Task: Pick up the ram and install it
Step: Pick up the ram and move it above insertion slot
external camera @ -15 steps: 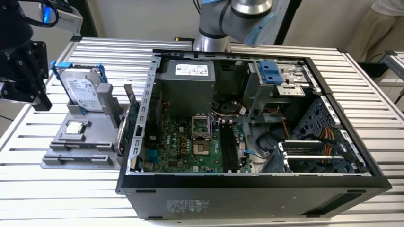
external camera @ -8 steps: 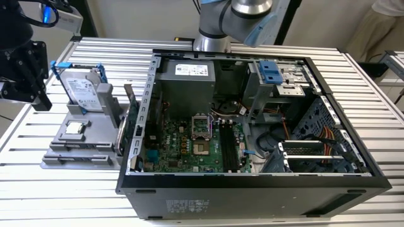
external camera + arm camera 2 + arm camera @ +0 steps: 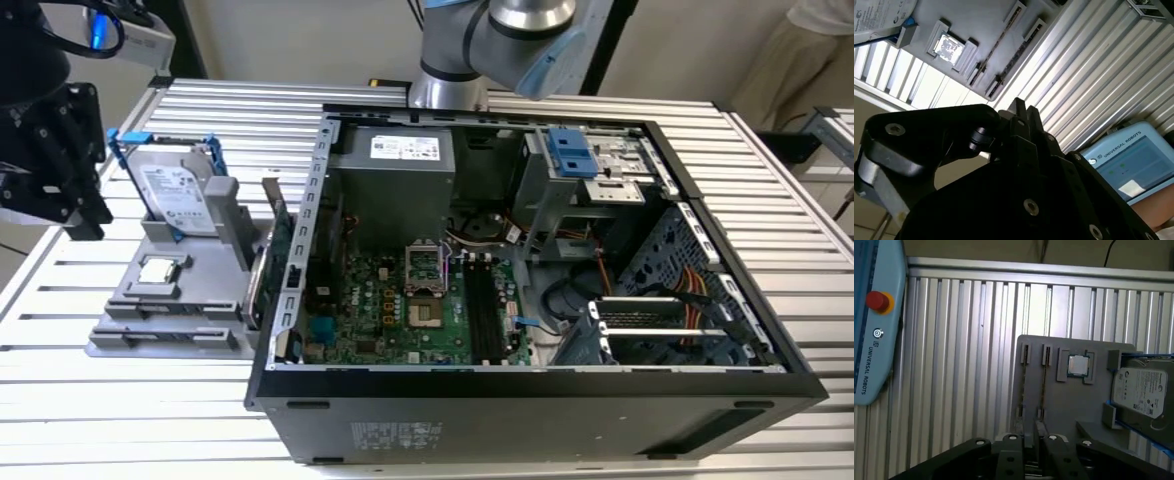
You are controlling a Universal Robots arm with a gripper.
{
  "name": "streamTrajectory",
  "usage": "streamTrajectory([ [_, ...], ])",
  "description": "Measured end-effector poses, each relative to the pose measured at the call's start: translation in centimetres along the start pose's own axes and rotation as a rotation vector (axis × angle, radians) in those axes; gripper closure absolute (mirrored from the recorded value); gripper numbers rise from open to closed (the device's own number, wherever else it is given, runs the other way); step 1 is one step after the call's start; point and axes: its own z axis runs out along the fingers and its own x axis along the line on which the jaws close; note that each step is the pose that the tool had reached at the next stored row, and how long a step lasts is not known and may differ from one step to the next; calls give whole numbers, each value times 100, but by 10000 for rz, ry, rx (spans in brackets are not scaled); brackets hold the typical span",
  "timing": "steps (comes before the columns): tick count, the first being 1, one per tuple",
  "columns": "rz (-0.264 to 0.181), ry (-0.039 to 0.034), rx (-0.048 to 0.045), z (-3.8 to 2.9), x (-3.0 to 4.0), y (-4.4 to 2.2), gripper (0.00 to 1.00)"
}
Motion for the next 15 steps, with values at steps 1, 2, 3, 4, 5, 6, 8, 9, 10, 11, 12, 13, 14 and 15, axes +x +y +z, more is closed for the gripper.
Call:
streamTrajectory([
  [1,0,0,0,0,0,0,0],
  [2,0,0,0,0,0,0,0],
  [3,0,0,0,0,0,0,0],
  [4,-1,0,-1,0,0,0,0],
  [5,-1,0,0,0,0,0,0],
  [6,-1,0,0,0,0,0,0],
  [8,-2,0,0,0,0,0,0],
  [9,-2,0,0,0,0,0,0],
  [10,-2,0,0,0,0,0,0],
  [11,-2,0,0,0,0,0,0],
  [12,-2,0,0,0,0,0,0],
  [13,-2,1,-2,0,0,0,0],
  [14,12,0,-1,2,0,0,0],
  [15,42,-2,-2,5,-1,0,0],
])
